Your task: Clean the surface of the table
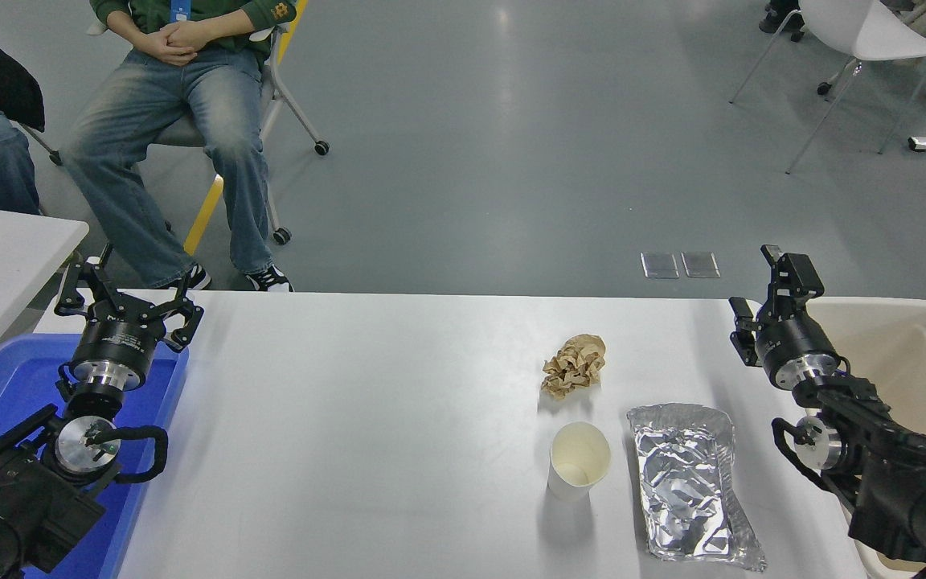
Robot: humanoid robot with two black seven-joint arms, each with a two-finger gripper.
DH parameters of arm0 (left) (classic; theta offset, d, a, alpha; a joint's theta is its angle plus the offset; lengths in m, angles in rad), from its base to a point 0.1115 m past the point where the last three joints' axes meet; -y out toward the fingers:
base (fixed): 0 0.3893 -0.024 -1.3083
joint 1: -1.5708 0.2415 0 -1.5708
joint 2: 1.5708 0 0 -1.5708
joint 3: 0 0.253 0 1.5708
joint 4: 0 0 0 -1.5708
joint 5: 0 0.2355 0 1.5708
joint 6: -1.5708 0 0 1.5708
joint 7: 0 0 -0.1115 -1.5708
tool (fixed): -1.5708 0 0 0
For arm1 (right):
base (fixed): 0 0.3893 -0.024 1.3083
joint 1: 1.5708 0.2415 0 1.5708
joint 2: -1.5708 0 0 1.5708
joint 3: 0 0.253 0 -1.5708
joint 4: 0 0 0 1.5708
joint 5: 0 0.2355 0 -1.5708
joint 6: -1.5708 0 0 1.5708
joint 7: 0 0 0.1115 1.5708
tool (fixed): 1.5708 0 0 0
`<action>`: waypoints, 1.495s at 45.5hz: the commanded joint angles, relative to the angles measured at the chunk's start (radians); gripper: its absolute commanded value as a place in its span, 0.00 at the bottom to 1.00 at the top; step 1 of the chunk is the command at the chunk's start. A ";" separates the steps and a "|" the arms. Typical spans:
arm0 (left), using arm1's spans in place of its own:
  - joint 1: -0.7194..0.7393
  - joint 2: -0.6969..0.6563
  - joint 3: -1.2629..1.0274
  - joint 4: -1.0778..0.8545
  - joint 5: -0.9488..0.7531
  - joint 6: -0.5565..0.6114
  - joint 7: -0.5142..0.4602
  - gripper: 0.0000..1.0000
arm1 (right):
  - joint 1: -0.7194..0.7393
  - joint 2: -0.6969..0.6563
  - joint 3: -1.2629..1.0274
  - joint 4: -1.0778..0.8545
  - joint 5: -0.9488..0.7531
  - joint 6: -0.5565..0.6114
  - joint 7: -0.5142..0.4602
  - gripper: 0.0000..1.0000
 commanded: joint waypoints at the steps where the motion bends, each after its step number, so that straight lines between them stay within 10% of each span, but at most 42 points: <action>1: 0.000 0.000 0.000 0.000 0.002 0.000 0.000 1.00 | 0.005 0.001 0.001 -0.002 0.001 -0.002 0.000 1.00; 68: 0.000 0.003 0.003 0.000 0.003 -0.011 -0.002 1.00 | -0.001 0.002 0.012 -0.035 0.012 0.004 -0.011 1.00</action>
